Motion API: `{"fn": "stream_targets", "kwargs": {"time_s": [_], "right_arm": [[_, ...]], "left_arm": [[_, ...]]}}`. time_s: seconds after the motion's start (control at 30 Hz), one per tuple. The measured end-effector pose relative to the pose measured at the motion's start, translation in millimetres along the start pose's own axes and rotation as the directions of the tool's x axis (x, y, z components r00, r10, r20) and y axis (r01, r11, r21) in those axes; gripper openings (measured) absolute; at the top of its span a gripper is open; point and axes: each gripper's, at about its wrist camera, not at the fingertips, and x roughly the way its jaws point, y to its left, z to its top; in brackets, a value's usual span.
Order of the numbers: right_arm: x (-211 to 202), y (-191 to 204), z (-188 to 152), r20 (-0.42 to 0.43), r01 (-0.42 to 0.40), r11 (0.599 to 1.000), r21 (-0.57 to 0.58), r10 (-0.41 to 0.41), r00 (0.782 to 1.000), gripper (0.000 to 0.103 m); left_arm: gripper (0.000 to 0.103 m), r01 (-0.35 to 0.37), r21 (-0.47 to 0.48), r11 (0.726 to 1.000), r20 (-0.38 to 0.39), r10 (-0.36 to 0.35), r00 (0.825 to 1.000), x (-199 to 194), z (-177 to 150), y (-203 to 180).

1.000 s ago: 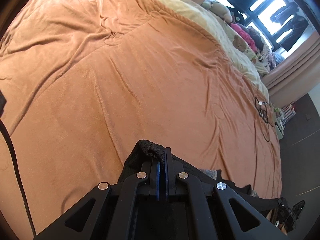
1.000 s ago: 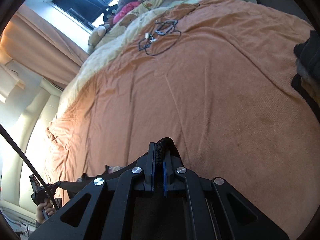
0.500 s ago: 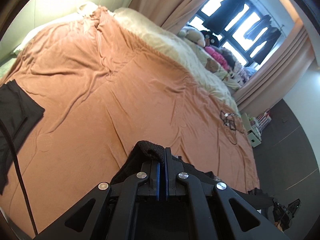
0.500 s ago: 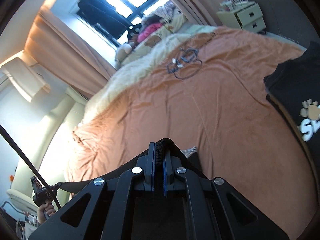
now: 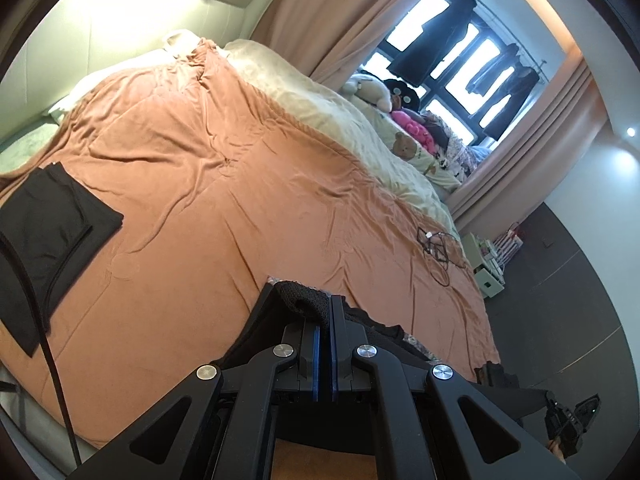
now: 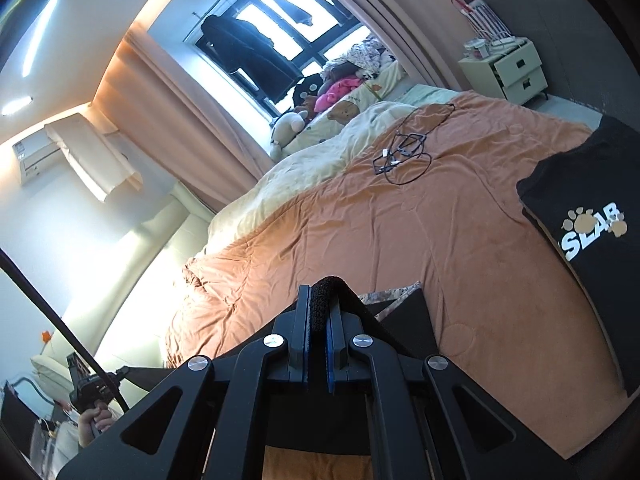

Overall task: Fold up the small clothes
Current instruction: 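Lift the hem with both tools and carry it over toward the collar, then lower the hem onto the shirt and open both tools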

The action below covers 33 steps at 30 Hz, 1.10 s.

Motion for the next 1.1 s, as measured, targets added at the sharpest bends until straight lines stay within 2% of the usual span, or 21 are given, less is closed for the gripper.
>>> {"fn": "stream_targets", "kwargs": {"time_s": [0.1,0.33,0.67,0.77,0.97,1.03,1.1], "right_arm": [[24,-5,5,-0.024,0.018,1.0,0.012,-0.017,1.0,0.002],[87,-24,16,-0.093,0.097,0.994,0.048,-0.092,0.991,0.002],[186,-29,45,-0.177,0.199,0.978,0.068,-0.184,0.967,0.002],[219,-34,52,-0.205,0.233,0.97,0.062,-0.216,0.955,0.002],[286,-46,56,-0.274,0.3,0.953,0.05,-0.276,0.921,0.002],[307,-50,56,-0.303,0.331,0.942,0.052,-0.301,0.904,0.003],[323,-52,59,-0.316,0.342,0.938,0.056,-0.308,0.897,0.003]], "left_arm": [[0.003,-0.021,-0.032,0.999,-0.037,0.019,0.999,20,1,11],[0.003,-0.08,-0.056,0.995,-0.123,0.073,0.99,96,4,31],[0.003,-0.163,-0.032,0.986,-0.209,0.153,0.966,215,23,39],[0.003,-0.192,-0.016,0.981,-0.231,0.183,0.955,248,29,42],[0.003,-0.269,-0.007,0.963,-0.285,0.256,0.924,319,32,61],[0.004,-0.272,-0.022,0.962,-0.309,0.252,0.917,336,30,69],[0.004,-0.273,-0.04,0.961,-0.329,0.245,0.912,348,28,74]]}}
